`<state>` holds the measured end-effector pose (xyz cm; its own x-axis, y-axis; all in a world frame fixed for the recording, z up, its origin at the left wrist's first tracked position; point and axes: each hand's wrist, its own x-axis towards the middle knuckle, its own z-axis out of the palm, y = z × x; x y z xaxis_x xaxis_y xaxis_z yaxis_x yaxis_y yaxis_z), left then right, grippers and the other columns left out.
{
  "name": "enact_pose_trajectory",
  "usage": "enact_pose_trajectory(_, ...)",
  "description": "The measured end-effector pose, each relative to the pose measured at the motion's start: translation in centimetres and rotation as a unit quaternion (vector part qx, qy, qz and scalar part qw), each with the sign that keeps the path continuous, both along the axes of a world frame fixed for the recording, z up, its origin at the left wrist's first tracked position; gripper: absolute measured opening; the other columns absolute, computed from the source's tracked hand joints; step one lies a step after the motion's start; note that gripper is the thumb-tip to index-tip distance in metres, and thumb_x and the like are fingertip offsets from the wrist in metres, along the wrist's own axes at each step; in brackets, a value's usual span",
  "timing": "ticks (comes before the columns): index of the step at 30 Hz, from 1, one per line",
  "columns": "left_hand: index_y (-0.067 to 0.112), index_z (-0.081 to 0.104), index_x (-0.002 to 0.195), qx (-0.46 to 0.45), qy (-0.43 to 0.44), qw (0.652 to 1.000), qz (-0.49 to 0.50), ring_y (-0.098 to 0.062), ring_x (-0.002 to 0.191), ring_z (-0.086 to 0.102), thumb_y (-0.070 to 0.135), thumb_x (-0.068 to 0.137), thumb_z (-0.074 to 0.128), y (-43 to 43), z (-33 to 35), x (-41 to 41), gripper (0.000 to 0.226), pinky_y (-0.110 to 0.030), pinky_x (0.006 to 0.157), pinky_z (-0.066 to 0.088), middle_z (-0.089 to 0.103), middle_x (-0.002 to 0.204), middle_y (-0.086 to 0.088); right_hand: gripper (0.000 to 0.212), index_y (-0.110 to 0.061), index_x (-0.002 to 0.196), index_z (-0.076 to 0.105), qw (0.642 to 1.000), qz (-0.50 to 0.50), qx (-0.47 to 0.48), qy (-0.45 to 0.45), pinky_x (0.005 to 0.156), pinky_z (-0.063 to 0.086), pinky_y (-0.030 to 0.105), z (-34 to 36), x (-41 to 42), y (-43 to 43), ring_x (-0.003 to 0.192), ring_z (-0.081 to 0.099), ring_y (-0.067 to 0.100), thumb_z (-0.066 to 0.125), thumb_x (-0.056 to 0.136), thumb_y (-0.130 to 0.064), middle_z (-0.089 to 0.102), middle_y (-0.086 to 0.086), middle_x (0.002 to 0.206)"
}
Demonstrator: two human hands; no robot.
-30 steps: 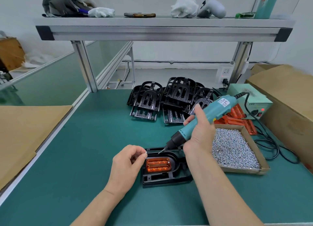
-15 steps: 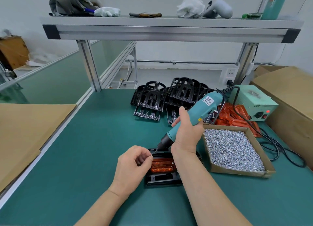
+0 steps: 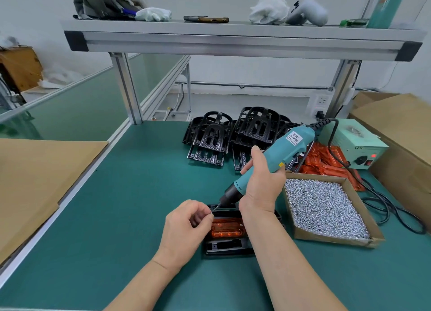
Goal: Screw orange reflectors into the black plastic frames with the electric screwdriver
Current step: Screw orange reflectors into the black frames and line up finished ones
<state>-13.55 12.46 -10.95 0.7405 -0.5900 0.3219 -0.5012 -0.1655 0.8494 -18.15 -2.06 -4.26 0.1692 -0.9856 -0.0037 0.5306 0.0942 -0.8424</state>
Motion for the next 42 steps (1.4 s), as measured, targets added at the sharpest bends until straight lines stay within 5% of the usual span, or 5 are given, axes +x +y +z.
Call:
enact_pose_trajectory(30, 0.025, 0.066, 0.070, -0.007, -0.001, 1.000, 0.000, -0.009, 0.064, 0.055, -0.001, 0.077, 0.078, 0.03, -0.42, 0.24, 0.030, -0.011, 0.061, 0.042, 0.065, 0.073, 0.008, 0.017, -0.018, 0.087, 0.055, 1.000, -0.008, 0.016, 0.013, 0.051, 0.047, 0.021, -0.51, -0.02, -0.10, 0.047, 0.050, 0.011, 0.072, 0.087, -0.019, 0.055, -0.004, 0.054)
enact_pose_trajectory(42, 0.024, 0.063, 0.070, 0.007, -0.109, 0.994, 0.027, -0.005, 0.065, 0.055, -0.004, 0.073, 0.080, -0.09, -0.99, 0.13, 0.033, -0.009, 0.063, 0.041, 0.059, 0.068, 0.012, 0.019, -0.015, 0.082, 0.054, 0.999, -0.024, -0.020, 0.024, 0.049, 0.045, 0.020, -0.31, 0.27, 0.77, 0.045, 0.049, 0.011, 0.072, 0.086, -0.016, 0.054, 0.000, 0.055)
